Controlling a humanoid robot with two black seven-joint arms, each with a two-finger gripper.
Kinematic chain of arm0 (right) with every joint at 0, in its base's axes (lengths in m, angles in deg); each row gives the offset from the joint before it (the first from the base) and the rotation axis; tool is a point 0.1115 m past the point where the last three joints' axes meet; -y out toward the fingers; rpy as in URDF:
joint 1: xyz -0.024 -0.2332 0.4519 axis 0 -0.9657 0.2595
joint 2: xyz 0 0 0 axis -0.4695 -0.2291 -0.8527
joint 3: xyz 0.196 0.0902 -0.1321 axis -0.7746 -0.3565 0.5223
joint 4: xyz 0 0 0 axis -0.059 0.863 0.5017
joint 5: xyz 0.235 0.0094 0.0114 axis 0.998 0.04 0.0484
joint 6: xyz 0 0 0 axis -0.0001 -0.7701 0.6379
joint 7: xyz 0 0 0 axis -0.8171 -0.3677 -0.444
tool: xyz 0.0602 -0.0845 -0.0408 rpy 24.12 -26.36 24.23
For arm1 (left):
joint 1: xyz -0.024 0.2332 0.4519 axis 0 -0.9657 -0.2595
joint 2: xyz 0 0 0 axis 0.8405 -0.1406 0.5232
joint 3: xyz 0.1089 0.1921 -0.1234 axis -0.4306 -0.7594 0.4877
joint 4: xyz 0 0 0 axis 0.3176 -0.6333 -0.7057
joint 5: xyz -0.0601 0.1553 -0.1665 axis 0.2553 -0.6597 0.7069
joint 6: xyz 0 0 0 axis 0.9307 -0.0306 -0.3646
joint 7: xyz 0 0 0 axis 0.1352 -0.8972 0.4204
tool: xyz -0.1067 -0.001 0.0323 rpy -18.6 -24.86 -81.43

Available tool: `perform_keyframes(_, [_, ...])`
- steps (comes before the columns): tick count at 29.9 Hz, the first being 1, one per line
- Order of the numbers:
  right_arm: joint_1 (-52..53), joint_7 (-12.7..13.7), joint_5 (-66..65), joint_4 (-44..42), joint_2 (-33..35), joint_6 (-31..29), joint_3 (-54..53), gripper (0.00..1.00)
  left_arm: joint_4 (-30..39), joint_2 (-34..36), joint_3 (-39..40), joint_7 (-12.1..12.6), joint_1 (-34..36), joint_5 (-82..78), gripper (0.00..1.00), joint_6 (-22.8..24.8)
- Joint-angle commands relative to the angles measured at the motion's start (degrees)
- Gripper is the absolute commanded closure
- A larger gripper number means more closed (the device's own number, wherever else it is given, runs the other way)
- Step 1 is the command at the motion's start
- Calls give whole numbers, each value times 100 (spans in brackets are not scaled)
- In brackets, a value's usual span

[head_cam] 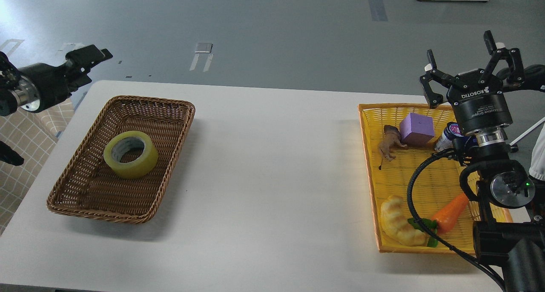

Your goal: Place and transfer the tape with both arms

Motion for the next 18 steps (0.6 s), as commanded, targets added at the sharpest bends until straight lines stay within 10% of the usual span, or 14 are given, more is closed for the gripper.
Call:
perform_keyframes(1, [69, 33, 0, 6, 0, 0, 10, 1, 5, -342, 610, 44, 15, 1250, 2, 524])
perform_keyframes(18, [588, 60, -88, -90, 193, 0, 115, 1, 23, -4182, 3178, -166, -406, 1947, 2, 1032])
